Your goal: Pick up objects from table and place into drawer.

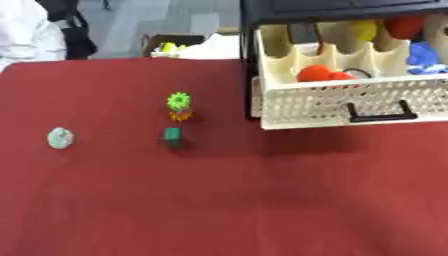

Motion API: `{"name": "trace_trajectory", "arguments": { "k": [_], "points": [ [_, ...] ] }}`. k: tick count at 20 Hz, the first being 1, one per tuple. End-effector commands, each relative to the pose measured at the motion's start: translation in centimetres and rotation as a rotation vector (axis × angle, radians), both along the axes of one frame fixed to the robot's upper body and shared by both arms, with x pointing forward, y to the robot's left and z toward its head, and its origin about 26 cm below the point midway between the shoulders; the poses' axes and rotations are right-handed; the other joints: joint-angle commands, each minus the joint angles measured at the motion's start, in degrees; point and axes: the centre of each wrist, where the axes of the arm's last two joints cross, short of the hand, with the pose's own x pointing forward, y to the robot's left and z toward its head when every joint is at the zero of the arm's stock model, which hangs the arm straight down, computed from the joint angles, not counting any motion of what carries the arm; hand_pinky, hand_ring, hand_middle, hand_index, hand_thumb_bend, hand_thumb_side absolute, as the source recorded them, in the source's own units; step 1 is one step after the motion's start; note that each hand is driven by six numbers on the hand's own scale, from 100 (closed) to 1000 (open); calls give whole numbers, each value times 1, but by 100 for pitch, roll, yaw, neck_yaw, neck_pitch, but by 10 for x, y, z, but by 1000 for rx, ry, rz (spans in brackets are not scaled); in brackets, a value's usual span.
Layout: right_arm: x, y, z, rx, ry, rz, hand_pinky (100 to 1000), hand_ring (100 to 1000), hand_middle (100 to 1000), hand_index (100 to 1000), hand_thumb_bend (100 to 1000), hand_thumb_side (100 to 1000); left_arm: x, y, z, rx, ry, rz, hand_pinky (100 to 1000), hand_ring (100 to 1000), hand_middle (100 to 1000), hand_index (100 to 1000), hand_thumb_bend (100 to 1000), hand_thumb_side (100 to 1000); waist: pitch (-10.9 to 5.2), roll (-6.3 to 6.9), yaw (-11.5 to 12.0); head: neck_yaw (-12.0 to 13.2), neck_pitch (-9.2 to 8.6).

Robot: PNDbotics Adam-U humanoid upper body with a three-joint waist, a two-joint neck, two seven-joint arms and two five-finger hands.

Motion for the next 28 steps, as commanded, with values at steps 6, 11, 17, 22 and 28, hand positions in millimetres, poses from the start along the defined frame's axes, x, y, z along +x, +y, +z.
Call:
{"name": "trace_trajectory", "arguments": {
  "k": [6, 11, 17, 22, 28],
  "points": [
    [-5, -8, 12, 63, -49, 93, 644, 725, 637, 808, 100, 1000, -13, 36, 29, 354, -34, 164, 707, 770, 776, 919, 100, 515, -98, 10, -57, 64, 131],
    [-6, -13, 12, 97, -56, 129, 645, 720, 633, 803, 100, 1000, -18, 47, 40, 540, -16, 247, 728, 780, 779, 920, 100, 458, -58, -4, -116, 83, 153],
    [-8, -16, 11, 116, -78, 149, 645, 715, 631, 801, 100, 1000, -22, 55, 52, 779, 55, 335, 757, 796, 790, 937, 100, 469, -15, -38, -179, 126, 172],
    [-8, -17, 10, 125, -93, 159, 644, 711, 628, 801, 100, 1000, -17, 62, 56, 949, 121, 391, 779, 808, 802, 1000, 100, 558, 9, -83, -220, 149, 190],
    [-9, -19, 7, 129, -97, 154, 645, 710, 629, 801, 100, 1000, -2, 72, 55, 1122, 169, 476, 796, 822, 817, 1000, 100, 626, -3, -127, -241, 175, 141]
  ]
}}
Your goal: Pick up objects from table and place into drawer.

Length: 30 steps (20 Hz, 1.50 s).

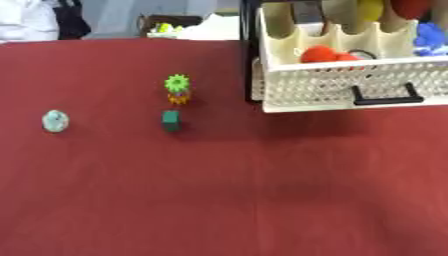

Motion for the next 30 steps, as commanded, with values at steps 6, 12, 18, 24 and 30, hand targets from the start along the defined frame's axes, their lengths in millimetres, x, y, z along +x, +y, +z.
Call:
{"name": "trace_trajectory", "arguments": {
  "k": [6, 12, 18, 24, 30],
  "points": [
    [-3, -1, 10, 7, -37, 5, 646, 708, 627, 802, 100, 1000, 24, 23, 7, 245, 43, 132, 808, 851, 847, 1000, 100, 707, -163, -48, 17, 106, -18],
    [-3, -1, 10, 14, -36, 11, 647, 708, 629, 803, 100, 1000, 41, 33, 7, 313, 106, 152, 813, 855, 847, 1000, 100, 752, -223, -74, 36, 281, -147],
    [-3, -2, 10, 21, -35, 12, 648, 709, 629, 803, 100, 1000, 55, 44, 0, 368, 163, 195, 819, 858, 846, 1000, 100, 786, -245, -96, 29, 325, -221],
    [-4, -2, 8, 22, -27, 6, 648, 709, 628, 802, 100, 1000, 63, 50, -7, 388, 209, 204, 818, 857, 844, 1000, 100, 819, -246, -95, 34, 321, -265],
    [-3, -1, 6, 19, -19, 3, 648, 708, 627, 799, 100, 1000, 73, 50, -14, 433, 255, 202, 823, 853, 825, 1000, 179, 921, -238, -98, 11, 319, -288]
  ]
}}
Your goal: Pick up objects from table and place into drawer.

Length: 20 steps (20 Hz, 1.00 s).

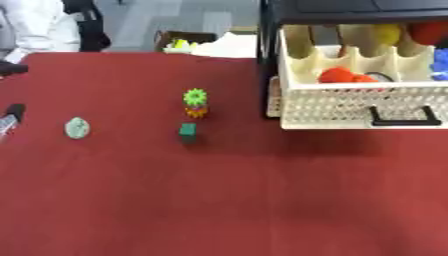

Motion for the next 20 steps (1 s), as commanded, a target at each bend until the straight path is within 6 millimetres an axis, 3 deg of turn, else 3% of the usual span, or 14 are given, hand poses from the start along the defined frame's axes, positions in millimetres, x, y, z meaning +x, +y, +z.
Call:
{"name": "trace_trajectory", "arguments": {
  "k": [1, 5, 9, 14, 20],
  "points": [
    [-2, 0, 9, -18, -26, 0, 648, 708, 626, 799, 100, 1000, 3, 5, 8, 44, 3, 12, 824, 853, 822, 1000, 197, 939, -109, -8, -8, 16, -68],
    [-2, 1, 7, -20, -18, -4, 647, 707, 623, 797, 100, 1000, 9, 3, 5, 57, 30, 12, 825, 846, 798, 964, 283, 1000, -91, -3, -23, 5, -62],
    [-2, 1, 5, -21, -9, -10, 645, 705, 620, 794, 100, 1000, 14, 0, 5, 70, 43, 6, 821, 837, 780, 945, 357, 1000, -73, 9, -33, -5, -54],
    [-2, 3, 4, -22, 0, -10, 643, 704, 618, 793, 100, 1000, 18, -3, 1, 83, 82, -7, 816, 832, 777, 1000, 423, 1000, -60, 29, -59, -4, -60],
    [-2, 3, 4, -21, 7, -10, 642, 703, 615, 792, 100, 1000, 25, -5, -2, 93, 112, 2, 811, 834, 795, 1000, 474, 1000, -50, 52, -117, 11, -86]
  ]
}}
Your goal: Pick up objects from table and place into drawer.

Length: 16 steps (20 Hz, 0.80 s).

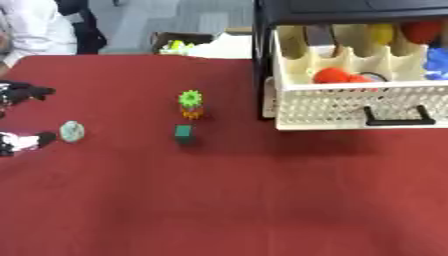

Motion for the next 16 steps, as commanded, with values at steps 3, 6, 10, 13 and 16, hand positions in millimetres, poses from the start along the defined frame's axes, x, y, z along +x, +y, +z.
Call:
{"name": "trace_trajectory", "arguments": {
  "k": [3, 6, 10, 13, 16],
  "points": [
    [-2, 2, 8, -26, -21, 1, 642, 702, 613, 791, 100, 1000, 4, 3, 10, 7, -10, 20, 806, 828, 775, 1000, 464, 1000, -60, 23, -40, 20, -63],
    [-2, 2, 8, -26, -18, 1, 641, 702, 612, 790, 100, 1000, 8, 2, 9, -13, -3, 15, 801, 820, 749, 994, 453, 1000, -34, 35, -70, 32, -80],
    [-1, 4, 10, -28, -16, 2, 641, 702, 611, 789, 100, 1000, 12, 1, 9, -16, -2, 20, 793, 816, 736, 981, 438, 1000, 1, 49, -111, 52, -93],
    [0, 5, 11, -29, -16, 3, 641, 702, 610, 788, 100, 1000, 15, 2, 8, -18, -2, 33, 773, 807, 727, 977, 423, 1000, 23, 57, -137, 68, -112],
    [0, 5, 12, -27, -15, 2, 641, 702, 609, 788, 100, 1000, 18, 4, 7, -21, 8, 46, 773, 808, 732, 974, 422, 1000, 42, 62, -156, 82, -124]
  ]
}}
